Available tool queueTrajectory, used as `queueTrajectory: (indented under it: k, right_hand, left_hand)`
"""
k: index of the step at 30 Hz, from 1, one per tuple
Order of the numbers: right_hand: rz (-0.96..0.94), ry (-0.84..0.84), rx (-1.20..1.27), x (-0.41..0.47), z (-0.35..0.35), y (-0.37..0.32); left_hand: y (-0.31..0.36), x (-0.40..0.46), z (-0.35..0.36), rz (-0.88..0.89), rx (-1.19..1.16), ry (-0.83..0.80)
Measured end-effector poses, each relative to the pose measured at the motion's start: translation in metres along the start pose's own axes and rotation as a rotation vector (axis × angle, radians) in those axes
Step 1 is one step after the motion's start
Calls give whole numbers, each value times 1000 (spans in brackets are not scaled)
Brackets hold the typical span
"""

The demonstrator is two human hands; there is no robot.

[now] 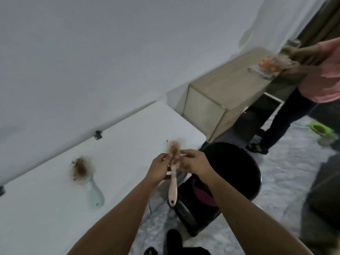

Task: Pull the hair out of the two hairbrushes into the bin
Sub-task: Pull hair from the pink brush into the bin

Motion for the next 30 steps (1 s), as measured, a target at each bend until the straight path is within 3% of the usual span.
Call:
queueTrajectory:
  k: [3, 7, 9, 15, 18, 23, 27, 30]
  right_hand:
    - [51, 105, 190, -24, -63, 11]
    - [-22, 438, 281, -56, -158, 13]
    - [-35, 505, 331, -67, -178, 13]
    - [-150, 275, 218, -77, -179, -6]
    - [-202, 288, 119, -74, -215, -12]
    - [-84, 290, -118, -51, -286, 1]
    - [64, 171, 225, -31, -310, 22]
    - [156, 239, 471, -20, -336, 44]
  left_hand:
    - [-7, 5, 32, -25, 79, -24]
    - [-9, 12, 86, -43, 108, -118]
    - [-3, 10, 115, -29, 87, -173]
    - [-2, 16, 210, -1, 110, -305]
    - [-2, 18, 239, 1, 155, -277]
    - [-3, 29, 281, 39, 213, -226]
    - [-2, 41, 296, 94, 253, -65]
    - [-7, 45, 291, 57, 197, 34]
Point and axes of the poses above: each hand's wrist, its own x-axis towards the middle knuckle, its own z-axis out of the palm, y = z × x, the point moved 10 cm from there along x, towards the middle knuckle, and after that the axes turned 5 degrees about x, right-handed, at the moved point
